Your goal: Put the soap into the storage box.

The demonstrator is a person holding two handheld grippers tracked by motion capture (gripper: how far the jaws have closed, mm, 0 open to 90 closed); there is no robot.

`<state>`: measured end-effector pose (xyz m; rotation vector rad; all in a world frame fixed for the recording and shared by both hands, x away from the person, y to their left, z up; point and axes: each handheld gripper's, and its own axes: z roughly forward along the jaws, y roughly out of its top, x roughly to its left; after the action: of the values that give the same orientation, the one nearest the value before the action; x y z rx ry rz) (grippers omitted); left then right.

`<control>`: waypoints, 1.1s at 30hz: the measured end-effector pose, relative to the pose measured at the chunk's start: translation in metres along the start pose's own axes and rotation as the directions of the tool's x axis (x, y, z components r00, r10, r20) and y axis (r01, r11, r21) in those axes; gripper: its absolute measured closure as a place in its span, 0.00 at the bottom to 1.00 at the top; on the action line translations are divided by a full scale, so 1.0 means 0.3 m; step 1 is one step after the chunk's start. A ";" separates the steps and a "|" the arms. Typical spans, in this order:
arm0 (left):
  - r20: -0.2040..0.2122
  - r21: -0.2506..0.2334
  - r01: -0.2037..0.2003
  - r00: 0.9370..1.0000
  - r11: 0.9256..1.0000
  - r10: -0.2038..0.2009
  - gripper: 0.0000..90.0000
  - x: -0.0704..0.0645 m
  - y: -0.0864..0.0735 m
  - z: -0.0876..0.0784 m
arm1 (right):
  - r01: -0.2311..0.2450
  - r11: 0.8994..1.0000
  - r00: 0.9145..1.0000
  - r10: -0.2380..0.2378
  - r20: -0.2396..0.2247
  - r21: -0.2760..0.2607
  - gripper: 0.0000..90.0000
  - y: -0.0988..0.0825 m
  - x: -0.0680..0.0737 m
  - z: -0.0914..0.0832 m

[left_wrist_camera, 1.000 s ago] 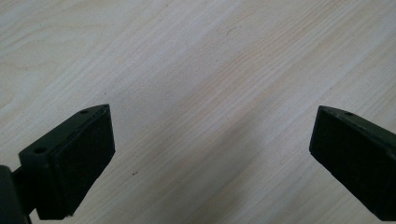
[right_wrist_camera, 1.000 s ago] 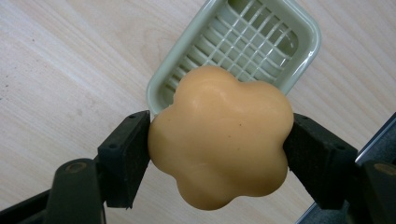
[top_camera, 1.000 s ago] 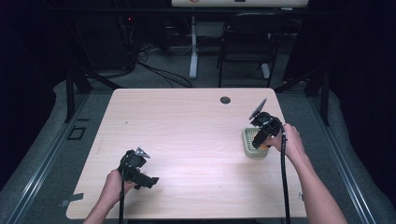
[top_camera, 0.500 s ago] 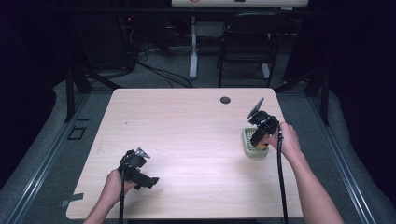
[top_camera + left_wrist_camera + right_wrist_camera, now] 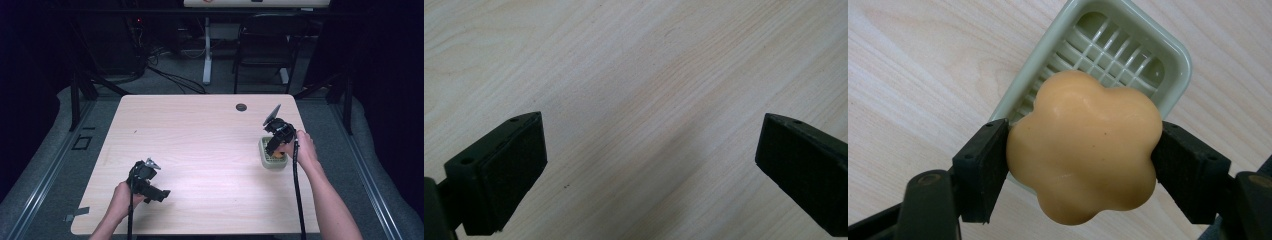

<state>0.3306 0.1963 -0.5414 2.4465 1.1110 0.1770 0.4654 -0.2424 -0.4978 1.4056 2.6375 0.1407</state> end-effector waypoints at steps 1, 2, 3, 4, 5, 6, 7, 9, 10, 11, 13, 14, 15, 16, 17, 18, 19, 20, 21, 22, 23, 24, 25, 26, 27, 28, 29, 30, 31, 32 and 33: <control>0.001 0.000 0.000 1.000 1.000 0.000 0.00 0.000 0.000 0.000 | 0.009 1.000 1.000 -0.009 0.005 0.015 0.29 0.003 -0.003 0.000; 0.001 0.000 0.000 1.000 1.000 0.000 0.00 0.000 0.000 0.000 | 0.009 1.000 1.000 -0.009 0.005 0.015 0.29 0.003 -0.003 0.000; 0.000 0.001 -0.002 1.000 1.000 0.002 0.00 0.000 0.000 0.000 | -0.003 1.000 1.000 0.003 -0.003 0.006 0.29 0.006 -0.002 0.010; 0.001 0.000 0.000 1.000 1.000 0.000 0.00 0.000 0.000 0.000 | 0.004 1.000 1.000 -0.004 0.003 0.015 0.29 0.009 -0.005 0.011; 0.002 0.000 0.000 1.000 1.000 0.000 0.00 0.000 0.000 0.000 | -0.007 1.000 1.000 0.007 -0.003 0.007 0.29 0.010 -0.004 0.016; 0.002 0.000 0.000 1.000 1.000 0.000 0.00 0.000 0.000 0.000 | -0.007 1.000 1.000 0.007 -0.003 0.007 0.29 0.010 -0.004 0.016; 0.001 0.000 0.000 1.000 1.000 0.000 0.00 0.000 0.000 0.000 | -0.006 1.000 1.000 0.006 -0.005 0.006 0.29 0.011 -0.005 0.019; 0.002 0.000 0.000 1.000 1.000 0.000 0.00 0.000 0.000 0.001 | -0.014 1.000 1.000 0.014 -0.005 0.005 0.29 0.014 -0.005 0.028; 0.002 0.000 0.000 1.000 1.000 0.000 0.00 0.000 0.000 0.001 | -0.014 1.000 1.000 0.014 -0.005 0.005 0.29 0.014 -0.005 0.028; 0.002 0.000 -0.001 1.000 1.000 0.001 0.00 0.000 0.000 0.001 | -0.014 1.000 1.000 0.014 -0.005 0.007 0.29 0.017 -0.007 0.033; 0.002 0.001 -0.001 1.000 1.000 0.001 0.00 0.000 0.000 0.001 | -0.012 1.000 1.000 0.012 -0.005 0.010 0.29 0.018 -0.009 0.035; 0.003 0.001 -0.001 1.000 1.000 0.001 0.00 0.000 0.000 0.001 | -0.018 1.000 1.000 0.018 -0.004 0.006 0.29 0.018 -0.009 0.039; 0.003 0.001 -0.001 1.000 1.000 0.001 0.00 0.000 0.000 0.001 | -0.016 1.000 1.000 0.016 -0.003 0.007 0.29 0.019 -0.010 0.042; 0.003 0.001 -0.001 1.000 1.000 0.001 0.00 0.000 0.000 0.001 | -0.020 1.000 1.000 0.020 -0.004 0.008 0.29 0.020 -0.010 0.045; 0.003 0.001 -0.001 1.000 1.000 0.001 0.00 0.000 0.000 0.001 | -0.022 1.000 1.000 0.022 -0.004 0.008 0.29 0.021 -0.011 0.047; 0.004 0.001 -0.001 1.000 1.000 0.001 0.00 0.000 0.000 0.001 | -0.016 1.000 1.000 0.016 -0.005 0.015 0.29 0.023 -0.014 0.048; 0.003 0.002 -0.001 1.000 1.000 0.001 0.00 0.000 0.000 0.001 | -0.028 1.000 1.000 0.028 -0.004 0.005 0.29 0.023 -0.014 0.054; 0.003 0.002 -0.001 1.000 1.000 0.001 0.00 0.000 0.000 0.001 | -0.028 1.000 1.000 0.028 -0.004 0.005 0.29 0.023 -0.014 0.054; 0.004 0.001 -0.001 1.000 1.000 0.001 0.00 0.000 0.000 0.001 | -0.011 1.000 1.000 0.011 -0.001 0.021 0.29 0.026 -0.019 0.052; 0.003 0.001 -0.001 1.000 1.000 0.001 0.00 0.000 0.000 0.001 | -0.029 1.000 1.000 0.029 -0.008 0.007 0.29 0.025 -0.017 0.058; 0.003 0.001 -0.001 1.000 1.000 0.001 0.00 0.000 0.000 0.002 | -0.026 1.000 1.000 0.026 -0.007 0.015 0.29 0.027 -0.019 0.060; 0.003 0.002 -0.001 1.000 1.000 0.001 0.00 -0.001 0.000 0.002 | -0.026 1.000 1.000 0.026 -0.007 0.015 0.29 0.027 -0.019 0.060; 0.003 0.002 -0.002 1.000 1.000 0.002 0.00 0.000 0.000 0.002 | -0.031 0.999 0.999 0.031 -0.006 0.009 0.29 0.026 -0.019 0.064; 0.004 0.002 -0.002 1.000 1.000 0.002 0.00 -0.001 0.000 0.002 | -0.033 0.999 0.999 0.033 -0.005 0.013 0.29 0.027 -0.019 0.066; 0.004 0.002 -0.002 1.000 1.000 0.002 0.00 -0.001 0.000 0.002 | -0.035 0.999 0.999 0.035 -0.005 0.013 0.29 0.028 -0.021 0.068; 0.004 0.002 -0.002 1.000 1.000 0.002 0.00 -0.001 0.000 0.002 | -0.032 0.999 0.999 0.032 -0.007 0.019 0.29 0.029 -0.023 0.068; 0.003 0.003 -0.003 1.000 1.000 0.003 0.00 0.000 0.000 0.002 | -0.022 0.999 1.000 0.022 -0.002 0.030 0.29 0.031 -0.025 0.067; 0.003 0.003 -0.003 1.000 1.000 0.003 0.00 0.000 0.000 0.003 | -0.024 0.999 1.000 0.024 -0.002 0.028 0.29 0.031 -0.024 0.069; 0.003 0.003 -0.003 1.000 1.000 0.003 0.00 0.000 0.000 0.003 | -0.034 0.999 0.999 0.034 -0.005 0.017 0.29 0.029 -0.023 0.074; 0.003 0.003 -0.003 1.000 1.000 0.003 0.00 0.000 0.000 0.003 | -0.038 0.999 0.999 0.038 -0.004 0.016 0.29 0.029 -0.022 0.076; 0.004 0.003 -0.003 1.000 1.000 0.003 0.00 -0.001 0.000 0.002 | -0.035 0.999 0.999 0.035 -0.005 0.021 0.29 0.030 -0.023 0.077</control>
<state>0.3307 0.1959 -0.5420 2.4498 1.1070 0.1716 0.4805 -0.2429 -0.5184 1.4603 2.6274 0.1219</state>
